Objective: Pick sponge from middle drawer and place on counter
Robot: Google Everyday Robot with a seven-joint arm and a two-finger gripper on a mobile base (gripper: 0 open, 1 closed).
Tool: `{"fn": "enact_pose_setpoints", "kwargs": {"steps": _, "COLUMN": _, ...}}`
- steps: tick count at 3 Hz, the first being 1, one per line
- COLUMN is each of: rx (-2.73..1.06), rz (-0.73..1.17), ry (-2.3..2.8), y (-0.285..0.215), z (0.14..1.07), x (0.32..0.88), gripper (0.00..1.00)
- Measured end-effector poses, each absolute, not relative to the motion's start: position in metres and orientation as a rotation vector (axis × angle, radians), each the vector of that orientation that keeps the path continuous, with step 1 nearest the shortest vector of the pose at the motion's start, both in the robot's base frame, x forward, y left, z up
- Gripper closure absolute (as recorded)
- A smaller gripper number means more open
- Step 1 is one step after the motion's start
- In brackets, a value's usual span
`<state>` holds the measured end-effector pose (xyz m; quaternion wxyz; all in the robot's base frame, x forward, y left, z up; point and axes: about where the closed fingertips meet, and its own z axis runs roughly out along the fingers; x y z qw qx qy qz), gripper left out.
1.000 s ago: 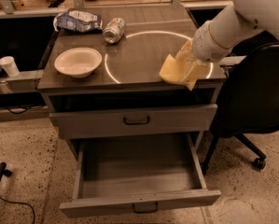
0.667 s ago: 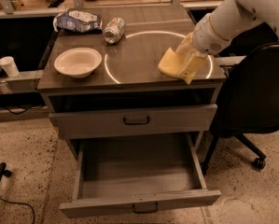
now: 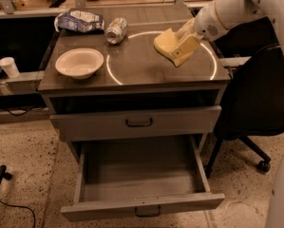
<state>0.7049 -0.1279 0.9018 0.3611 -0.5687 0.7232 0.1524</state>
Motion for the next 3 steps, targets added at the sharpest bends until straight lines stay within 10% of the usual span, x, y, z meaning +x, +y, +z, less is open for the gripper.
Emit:
{"fn": "enact_pose_setpoints", "kwargs": {"steps": 2, "rx": -1.369, "rz": 0.395, "ry": 1.924, "y": -0.1173, "z": 0.9042, "x": 0.7205, "gripper": 0.04}}
{"fn": "enact_pose_setpoints", "kwargs": {"steps": 3, "rx": -1.369, "rz": 0.395, "ry": 1.924, "y": -0.1173, "z": 0.9042, "x": 0.7205, "gripper": 0.0}}
